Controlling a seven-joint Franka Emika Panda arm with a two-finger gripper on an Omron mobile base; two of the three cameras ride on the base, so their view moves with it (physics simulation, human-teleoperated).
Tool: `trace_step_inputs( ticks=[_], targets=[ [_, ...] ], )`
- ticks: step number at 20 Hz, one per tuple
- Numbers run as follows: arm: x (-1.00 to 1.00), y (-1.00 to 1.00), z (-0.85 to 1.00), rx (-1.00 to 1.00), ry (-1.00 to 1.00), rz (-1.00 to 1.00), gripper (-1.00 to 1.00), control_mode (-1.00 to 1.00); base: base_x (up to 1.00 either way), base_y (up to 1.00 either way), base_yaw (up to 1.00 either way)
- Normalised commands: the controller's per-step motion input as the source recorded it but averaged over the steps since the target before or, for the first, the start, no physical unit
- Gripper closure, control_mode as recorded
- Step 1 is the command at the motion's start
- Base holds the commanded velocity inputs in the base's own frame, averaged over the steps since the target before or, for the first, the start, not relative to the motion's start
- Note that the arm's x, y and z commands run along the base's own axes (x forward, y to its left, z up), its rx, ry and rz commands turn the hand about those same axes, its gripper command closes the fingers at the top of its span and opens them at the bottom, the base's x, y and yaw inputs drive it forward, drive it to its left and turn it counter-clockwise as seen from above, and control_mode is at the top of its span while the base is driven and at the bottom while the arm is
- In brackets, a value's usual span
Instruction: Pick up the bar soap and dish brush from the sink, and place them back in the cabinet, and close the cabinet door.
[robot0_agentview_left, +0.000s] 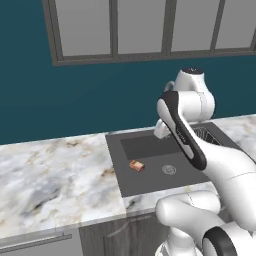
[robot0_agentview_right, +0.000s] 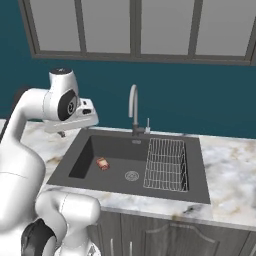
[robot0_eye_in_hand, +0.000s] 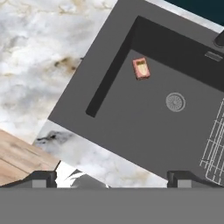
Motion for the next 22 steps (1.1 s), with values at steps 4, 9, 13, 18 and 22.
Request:
trace_step_inputs(
  ticks=[4,9,13,18,22],
  targets=[
    [0.28,0.02,-0.30,0.00,0.02,0.02,-1.00,-1.00,0.00,0.00,0.00],
    [0.31,0.00,-0.20,0.00,0.05,0.04,-1.00,-1.00,0.00,0.00,0.00],
    [0.31,0.00,-0.24,0.00,0.05,0.05,-1.00,-1.00,0.00,0.00,0.00],
    [0.28,0.00,-0.31,0.00,0.05,0.05,-1.00,-1.00,0.00,0.00,0.00],
    [0.26,0.00,-0.34,0.00,0.02,0.06,-1.00,-1.00,0.00,0.00,0.00]
  ],
)
